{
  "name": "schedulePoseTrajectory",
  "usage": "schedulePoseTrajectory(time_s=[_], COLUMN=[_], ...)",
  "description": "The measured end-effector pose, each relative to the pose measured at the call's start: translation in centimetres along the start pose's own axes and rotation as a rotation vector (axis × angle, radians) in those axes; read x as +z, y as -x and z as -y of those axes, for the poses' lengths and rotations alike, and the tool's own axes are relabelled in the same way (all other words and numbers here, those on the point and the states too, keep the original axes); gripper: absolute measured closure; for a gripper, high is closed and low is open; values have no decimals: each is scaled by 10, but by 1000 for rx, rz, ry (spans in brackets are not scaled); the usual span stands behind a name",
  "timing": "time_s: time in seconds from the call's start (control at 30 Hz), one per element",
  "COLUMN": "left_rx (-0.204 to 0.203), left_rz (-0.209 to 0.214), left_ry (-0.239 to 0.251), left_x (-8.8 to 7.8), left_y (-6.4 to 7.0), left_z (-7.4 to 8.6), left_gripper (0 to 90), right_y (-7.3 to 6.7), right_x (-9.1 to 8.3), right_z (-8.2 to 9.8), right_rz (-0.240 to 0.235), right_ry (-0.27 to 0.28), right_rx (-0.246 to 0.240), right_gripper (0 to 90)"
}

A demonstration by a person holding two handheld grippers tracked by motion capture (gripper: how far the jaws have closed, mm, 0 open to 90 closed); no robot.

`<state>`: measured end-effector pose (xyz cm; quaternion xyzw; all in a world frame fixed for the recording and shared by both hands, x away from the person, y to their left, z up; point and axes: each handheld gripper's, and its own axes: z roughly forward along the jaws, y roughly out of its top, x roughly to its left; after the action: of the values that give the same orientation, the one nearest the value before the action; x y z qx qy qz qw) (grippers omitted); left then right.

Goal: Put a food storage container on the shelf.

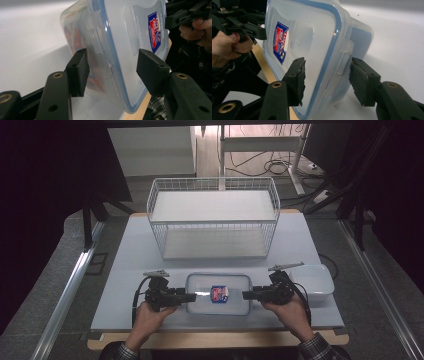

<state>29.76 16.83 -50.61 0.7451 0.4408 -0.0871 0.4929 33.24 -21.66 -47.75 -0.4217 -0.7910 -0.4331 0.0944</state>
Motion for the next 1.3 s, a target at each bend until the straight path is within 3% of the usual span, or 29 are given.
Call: schedulePoseTrajectory(time_s=[0.13,0.3,0.37,0.43,0.63,0.83,1.3], left_rx=[-18,-22,-17,0,12,47,107], left_rz=[30,20,9,-6,-1,-10,-54], left_ry=[13,11,24,33,56,80,138], left_x=[-2,-2,-3,-5,-8,-16,-38], left_y=[-4,-2,0,2,3,8,22], left_z=[2,1,0,-1,-5,-12,-46], left_gripper=[496,501,514,519,523,526,525], right_y=[5,3,0,-4,-5,-12,-26], right_x=[-2,-3,-3,-4,-5,-11,-25], right_z=[2,2,2,1,-1,-9,-47], right_rz=[-44,-30,-18,10,9,14,19], right_ry=[9,14,22,40,65,98,152], right_rx=[24,21,11,-33,-51,-100,-187], right_gripper=[516,516,523,523,522,523,521])
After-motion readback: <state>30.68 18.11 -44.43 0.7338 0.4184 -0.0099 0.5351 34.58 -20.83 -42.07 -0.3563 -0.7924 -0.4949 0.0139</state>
